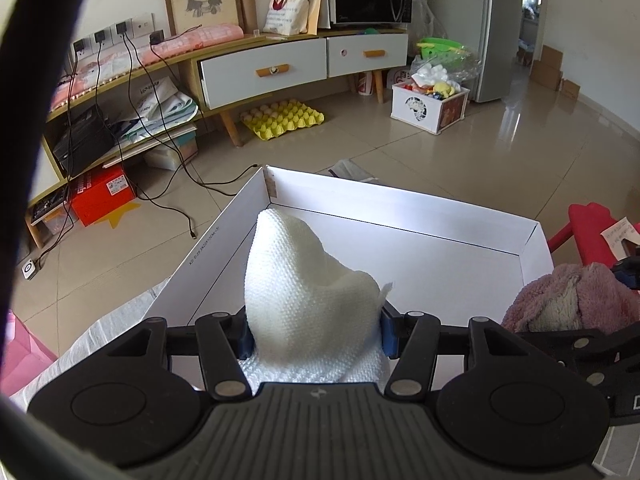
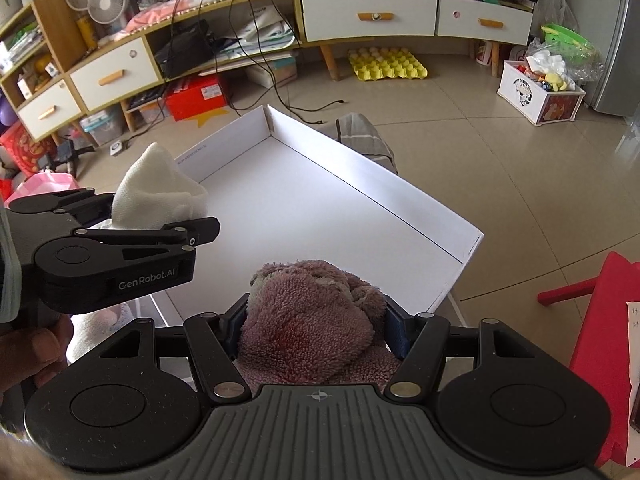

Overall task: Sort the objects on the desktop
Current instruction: 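Open left tool to drop the glove in the box while right tool releases the towel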

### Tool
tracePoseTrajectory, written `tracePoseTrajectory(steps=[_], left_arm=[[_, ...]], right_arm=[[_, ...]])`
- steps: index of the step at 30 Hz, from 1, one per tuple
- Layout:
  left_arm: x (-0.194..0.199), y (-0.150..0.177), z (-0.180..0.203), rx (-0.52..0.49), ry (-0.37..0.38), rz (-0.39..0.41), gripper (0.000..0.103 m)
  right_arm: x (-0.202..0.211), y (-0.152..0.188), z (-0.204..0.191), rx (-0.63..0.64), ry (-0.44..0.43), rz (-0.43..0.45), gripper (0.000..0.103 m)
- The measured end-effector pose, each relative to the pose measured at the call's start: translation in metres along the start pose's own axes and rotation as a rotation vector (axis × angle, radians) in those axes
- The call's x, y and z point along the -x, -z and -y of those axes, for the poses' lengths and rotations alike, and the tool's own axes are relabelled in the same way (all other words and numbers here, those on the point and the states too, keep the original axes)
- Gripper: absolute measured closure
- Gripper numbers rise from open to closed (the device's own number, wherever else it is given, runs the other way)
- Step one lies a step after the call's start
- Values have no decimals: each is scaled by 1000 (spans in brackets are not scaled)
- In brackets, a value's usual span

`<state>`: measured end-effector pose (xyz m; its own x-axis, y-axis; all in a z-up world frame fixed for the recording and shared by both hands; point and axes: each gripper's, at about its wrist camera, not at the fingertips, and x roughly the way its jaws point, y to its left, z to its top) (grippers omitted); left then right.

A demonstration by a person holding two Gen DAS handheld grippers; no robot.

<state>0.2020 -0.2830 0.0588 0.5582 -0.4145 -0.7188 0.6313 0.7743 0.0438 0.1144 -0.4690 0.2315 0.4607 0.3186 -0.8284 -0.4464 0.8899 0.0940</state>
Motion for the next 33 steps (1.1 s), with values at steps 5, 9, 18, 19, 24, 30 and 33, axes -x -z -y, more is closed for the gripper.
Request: tracePoseTrajectory(steps=[5, 9, 18, 19, 24, 30, 33], left_arm=[[0, -2, 2, -3, -1, -6, 51], [-2, -5, 4, -4, -3, -13, 51], [-7, -6, 7, -12, -4, -24, 51], [-7, -6, 7, -12, -5, -26, 51], [-8, -7, 9, -18, -2, -27, 50], [-13, -6, 9, -15, 0, -32, 46], [-12, -7, 8, -1, -2, -22, 40]], right_arm=[[-1, 0, 0, -1, 2, 5, 33], [0, -1, 1, -4, 3, 14, 33], [-7, 0, 4, -2, 10, 8, 33], [-7, 0, 5, -4, 8, 8, 33], [-10, 1, 5, -4, 8, 6, 32], [-11, 1, 1, 7, -9, 10, 29], [-11, 1, 0, 11, -10, 11, 29]])
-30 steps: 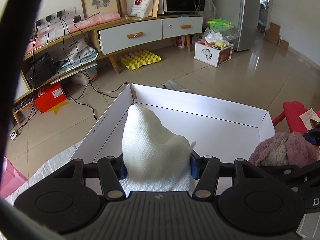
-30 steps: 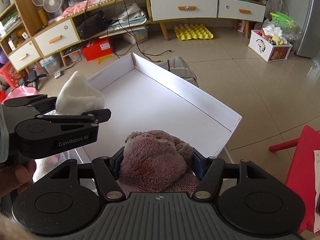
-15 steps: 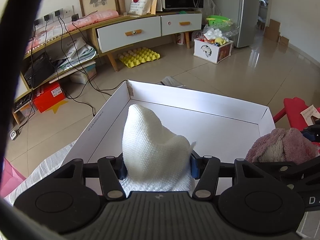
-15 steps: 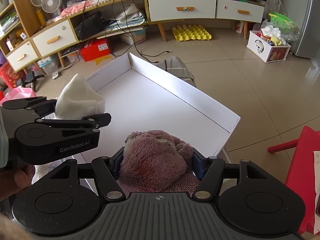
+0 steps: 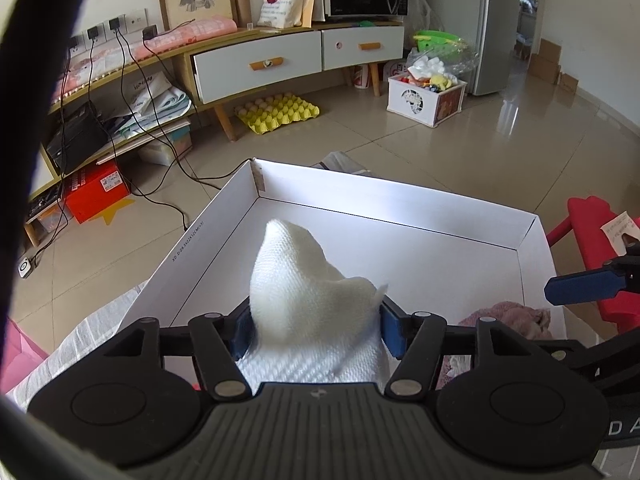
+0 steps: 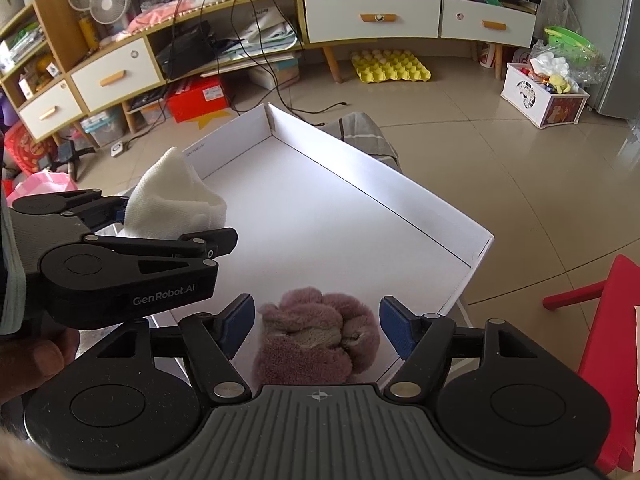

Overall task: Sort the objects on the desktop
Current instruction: 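Open left tool to drop the glove in the box while right tool releases the towel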

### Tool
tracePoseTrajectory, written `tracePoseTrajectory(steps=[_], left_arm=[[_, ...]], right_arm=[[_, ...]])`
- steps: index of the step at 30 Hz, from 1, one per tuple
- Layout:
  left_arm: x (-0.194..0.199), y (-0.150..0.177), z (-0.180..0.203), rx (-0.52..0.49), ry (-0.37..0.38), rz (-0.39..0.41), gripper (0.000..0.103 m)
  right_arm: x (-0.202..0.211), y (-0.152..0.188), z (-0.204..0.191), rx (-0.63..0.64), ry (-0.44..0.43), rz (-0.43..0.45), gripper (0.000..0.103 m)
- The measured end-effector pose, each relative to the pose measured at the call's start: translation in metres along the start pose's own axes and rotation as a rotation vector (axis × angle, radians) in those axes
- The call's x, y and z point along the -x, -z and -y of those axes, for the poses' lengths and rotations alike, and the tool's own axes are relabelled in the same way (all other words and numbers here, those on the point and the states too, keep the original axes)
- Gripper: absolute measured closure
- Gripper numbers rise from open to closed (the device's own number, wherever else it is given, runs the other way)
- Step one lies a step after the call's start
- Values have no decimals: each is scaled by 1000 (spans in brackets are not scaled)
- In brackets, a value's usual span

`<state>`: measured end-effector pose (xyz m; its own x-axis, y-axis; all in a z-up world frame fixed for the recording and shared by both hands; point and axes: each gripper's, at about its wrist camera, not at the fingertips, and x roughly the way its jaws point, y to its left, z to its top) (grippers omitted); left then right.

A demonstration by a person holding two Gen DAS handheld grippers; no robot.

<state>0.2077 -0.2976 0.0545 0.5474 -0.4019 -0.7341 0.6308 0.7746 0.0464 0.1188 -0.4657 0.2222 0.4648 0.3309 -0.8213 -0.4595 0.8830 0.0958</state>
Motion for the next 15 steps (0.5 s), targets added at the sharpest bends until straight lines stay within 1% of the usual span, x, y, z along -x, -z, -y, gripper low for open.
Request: tracePoseTrajectory(steps=[4, 9, 15], left_arm=[[2, -3, -2, 10, -5, 9, 39], [11, -3, -4, 3, -7, 23, 40], [38, 6, -21, 1, -37, 39, 40]], right_arm=[[2, 0, 0, -3, -6, 6, 29], [2, 0, 0, -2, -10, 5, 29], [5, -2, -8, 9, -34, 3, 27]])
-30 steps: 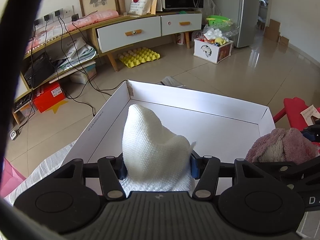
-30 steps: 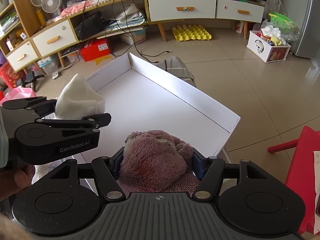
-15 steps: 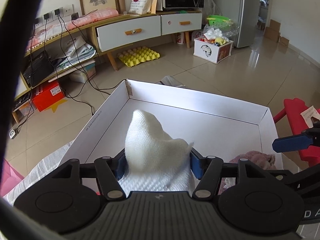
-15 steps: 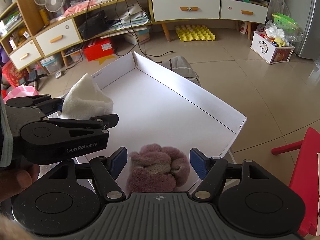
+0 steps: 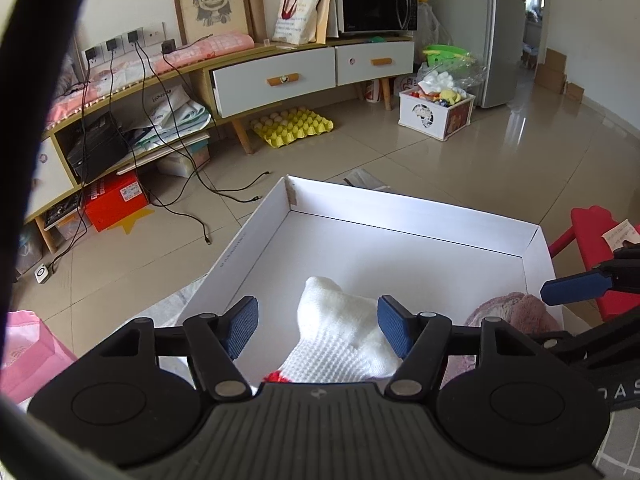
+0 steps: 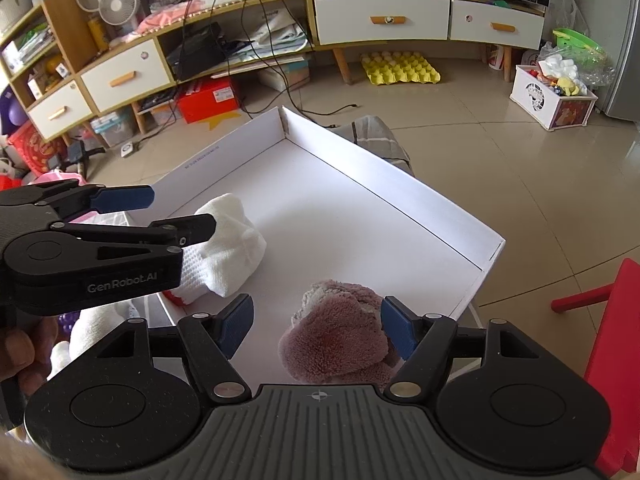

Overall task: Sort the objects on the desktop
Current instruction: 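Open left tool to drop the glove in the box while right tool releases the towel, then move both tools back to the white knit gloves on the bed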

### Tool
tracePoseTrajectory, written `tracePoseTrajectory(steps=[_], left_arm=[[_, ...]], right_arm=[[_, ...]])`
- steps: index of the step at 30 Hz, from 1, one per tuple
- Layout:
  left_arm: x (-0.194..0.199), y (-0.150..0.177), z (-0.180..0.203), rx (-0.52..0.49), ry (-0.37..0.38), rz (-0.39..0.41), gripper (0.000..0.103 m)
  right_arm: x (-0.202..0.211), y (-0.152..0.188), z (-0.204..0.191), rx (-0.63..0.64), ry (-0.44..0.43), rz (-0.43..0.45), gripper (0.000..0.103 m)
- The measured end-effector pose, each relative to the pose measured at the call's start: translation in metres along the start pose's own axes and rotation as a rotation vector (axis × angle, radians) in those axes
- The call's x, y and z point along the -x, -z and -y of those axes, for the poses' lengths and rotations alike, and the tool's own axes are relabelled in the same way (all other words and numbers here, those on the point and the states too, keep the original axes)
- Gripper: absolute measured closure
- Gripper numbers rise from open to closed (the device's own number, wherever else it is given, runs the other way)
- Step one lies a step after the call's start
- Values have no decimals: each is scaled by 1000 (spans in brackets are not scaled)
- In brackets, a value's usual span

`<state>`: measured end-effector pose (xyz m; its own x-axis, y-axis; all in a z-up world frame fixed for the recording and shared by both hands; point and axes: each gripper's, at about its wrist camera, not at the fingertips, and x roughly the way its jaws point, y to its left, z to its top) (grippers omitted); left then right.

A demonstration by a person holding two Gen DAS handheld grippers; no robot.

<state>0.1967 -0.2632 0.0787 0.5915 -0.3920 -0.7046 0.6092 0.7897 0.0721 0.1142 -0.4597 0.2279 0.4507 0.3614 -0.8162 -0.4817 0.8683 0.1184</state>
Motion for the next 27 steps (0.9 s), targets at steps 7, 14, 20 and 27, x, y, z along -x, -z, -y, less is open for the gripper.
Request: tracePoseTrajectory(steps=[7, 14, 20, 27], left_arm=[[48, 15, -34, 33, -45, 27, 39], [89, 45, -57, 17, -104, -3, 38], [104, 71, -69, 54, -127, -33, 36], [108, 98, -72, 93, -124, -65, 29]], right_arm=[[10, -2, -21, 34, -53, 15, 22], [14, 4, -55, 92, -103, -13, 20], [17, 8, -80, 121, -131, -22, 19], [16, 13, -106, 140, -167, -39, 14]])
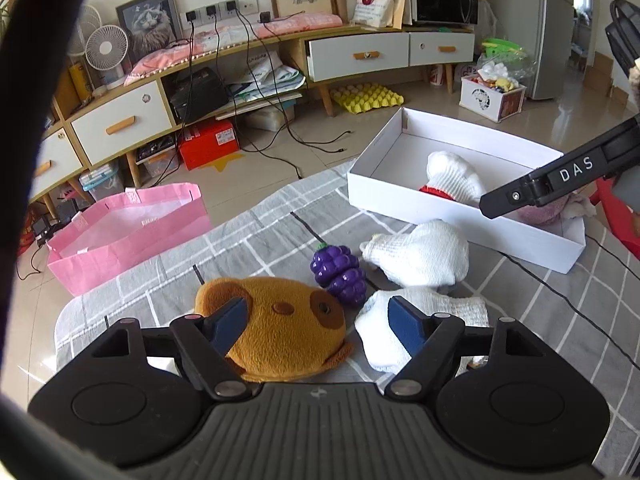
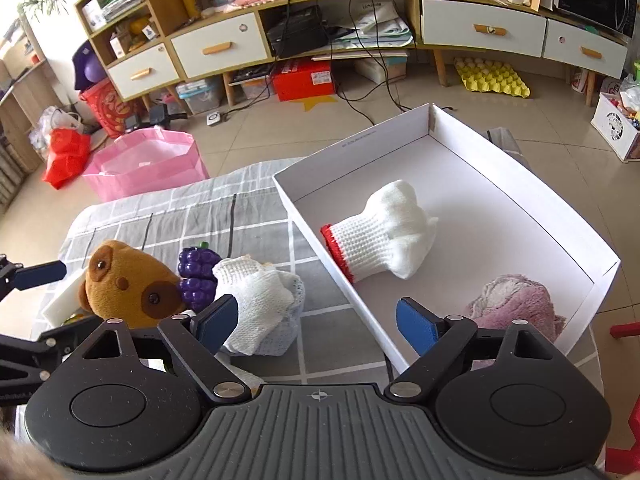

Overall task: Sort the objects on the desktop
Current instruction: 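Move both tools back to the white knit gloves on the bed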

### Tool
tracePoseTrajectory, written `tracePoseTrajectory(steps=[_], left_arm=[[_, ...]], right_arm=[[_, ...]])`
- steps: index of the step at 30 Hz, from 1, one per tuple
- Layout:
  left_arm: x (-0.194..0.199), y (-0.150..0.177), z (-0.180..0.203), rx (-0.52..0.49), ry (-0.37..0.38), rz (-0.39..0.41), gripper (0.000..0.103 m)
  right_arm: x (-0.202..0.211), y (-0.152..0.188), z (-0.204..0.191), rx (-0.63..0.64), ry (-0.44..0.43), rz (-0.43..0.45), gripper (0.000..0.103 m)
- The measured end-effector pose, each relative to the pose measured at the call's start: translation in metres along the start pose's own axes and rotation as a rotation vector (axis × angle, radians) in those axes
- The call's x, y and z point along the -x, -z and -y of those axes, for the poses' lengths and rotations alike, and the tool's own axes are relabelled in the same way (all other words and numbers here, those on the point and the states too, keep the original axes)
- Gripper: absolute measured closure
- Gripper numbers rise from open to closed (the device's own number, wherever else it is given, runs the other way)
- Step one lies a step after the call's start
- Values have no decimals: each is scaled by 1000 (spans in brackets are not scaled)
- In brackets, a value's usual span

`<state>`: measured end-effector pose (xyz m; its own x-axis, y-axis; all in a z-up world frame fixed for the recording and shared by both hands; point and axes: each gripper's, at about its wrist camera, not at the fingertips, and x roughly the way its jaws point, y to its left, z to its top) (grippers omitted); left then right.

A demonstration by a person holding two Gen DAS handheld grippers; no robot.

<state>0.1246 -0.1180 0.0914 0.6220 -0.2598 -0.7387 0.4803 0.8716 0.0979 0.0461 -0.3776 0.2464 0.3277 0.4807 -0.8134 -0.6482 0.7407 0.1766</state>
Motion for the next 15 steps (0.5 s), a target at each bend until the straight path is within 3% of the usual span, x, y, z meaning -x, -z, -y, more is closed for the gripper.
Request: tracePoseTrajectory(steps=[4, 9, 15], left_arm=[[-5, 7, 5, 24, 28, -8, 25], [-6, 20, 20, -54, 8, -7, 21], [-6, 29, 39, -120, -21, 5, 13]], right_arm=[[-3, -1, -12, -9, -24, -9, 11], [-4, -1, -19, -13, -41, -7, 3], [-4, 2, -20, -6, -35, -11, 3]])
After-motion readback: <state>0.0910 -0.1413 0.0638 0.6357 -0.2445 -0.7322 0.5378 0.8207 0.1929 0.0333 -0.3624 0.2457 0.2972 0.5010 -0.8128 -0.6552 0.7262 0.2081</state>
